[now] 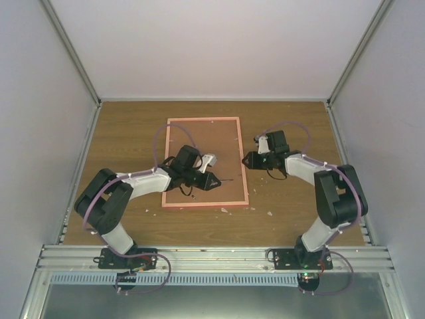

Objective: Take the photo out of the frame

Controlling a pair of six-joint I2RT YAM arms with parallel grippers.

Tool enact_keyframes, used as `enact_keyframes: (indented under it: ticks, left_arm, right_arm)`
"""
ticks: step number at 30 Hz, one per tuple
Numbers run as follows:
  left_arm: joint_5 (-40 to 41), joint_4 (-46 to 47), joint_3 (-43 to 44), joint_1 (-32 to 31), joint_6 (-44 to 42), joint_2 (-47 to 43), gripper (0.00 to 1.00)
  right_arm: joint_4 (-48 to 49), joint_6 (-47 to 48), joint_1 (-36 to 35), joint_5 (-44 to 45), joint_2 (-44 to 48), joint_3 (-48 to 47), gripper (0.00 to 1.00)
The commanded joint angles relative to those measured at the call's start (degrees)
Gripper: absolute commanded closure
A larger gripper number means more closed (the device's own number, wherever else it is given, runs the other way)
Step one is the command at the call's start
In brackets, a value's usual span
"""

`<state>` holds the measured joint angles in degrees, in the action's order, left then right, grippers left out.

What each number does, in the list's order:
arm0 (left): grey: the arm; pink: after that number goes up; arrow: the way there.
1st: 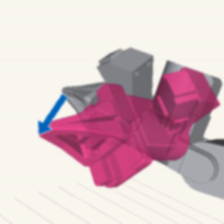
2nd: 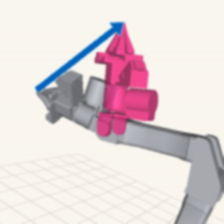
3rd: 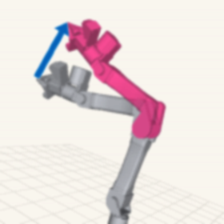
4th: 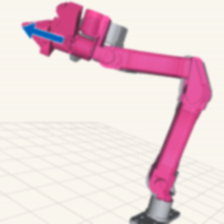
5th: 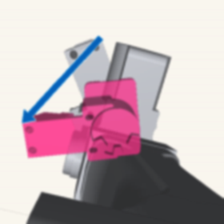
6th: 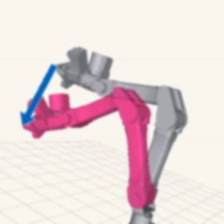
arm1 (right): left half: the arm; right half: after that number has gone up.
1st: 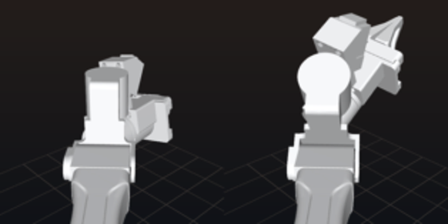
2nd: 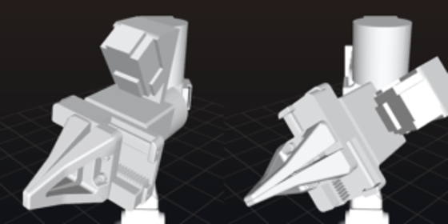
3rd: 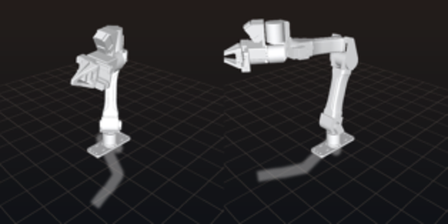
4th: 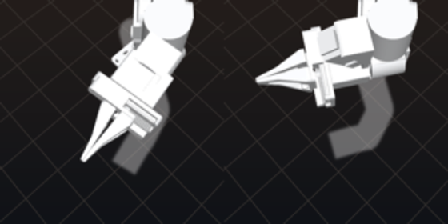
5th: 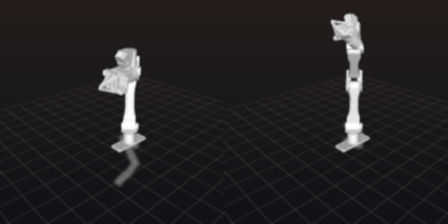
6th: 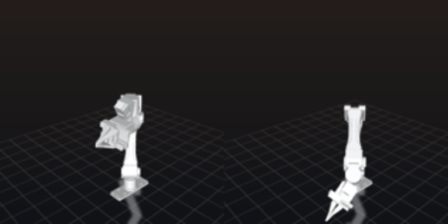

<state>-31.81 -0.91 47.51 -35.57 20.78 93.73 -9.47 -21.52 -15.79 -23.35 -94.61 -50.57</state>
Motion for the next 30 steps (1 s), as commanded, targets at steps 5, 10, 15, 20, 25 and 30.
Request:
enact_keyframes:
  ticks: [5,10,15,20,25,30]
  left_arm:
    - [1.0,2.5,5.9,-1.0,-3.4,4.0,1.00]
    - [0.8,2.0,7.6,-2.0,-3.9,6.4,1.00]
    - [1.1,1.6,8.2,-3.0,-4.1,7.8,1.00]
    - [1.9,1.3,9.0,-3.3,-4.1,9.1,1.00]
    - [2.7,-0.1,10.2,-3.6,-4.1,10.4,1.00]
    - [4.1,-0.2,10.9,-3.6,-3.8,11.2,1.00]
  right_arm:
    - [4.6,-0.5,1.2,-2.2,-7.8,-4.8,0.67]
    - [5.1,-0.4,1.2,-2.7,-9.7,-5.0,0.69]
    - [4.6,0.0,1.2,-2.4,-10.5,-4.7,0.73]
    - [4.5,0.1,0.9,-3.7,-11.3,-4.9,0.71]
    - [4.5,0.2,0.8,-3.4,-12.2,-4.9,0.73]
    - [4.6,0.3,0.6,-3.1,-12.7,-4.5,0.82]
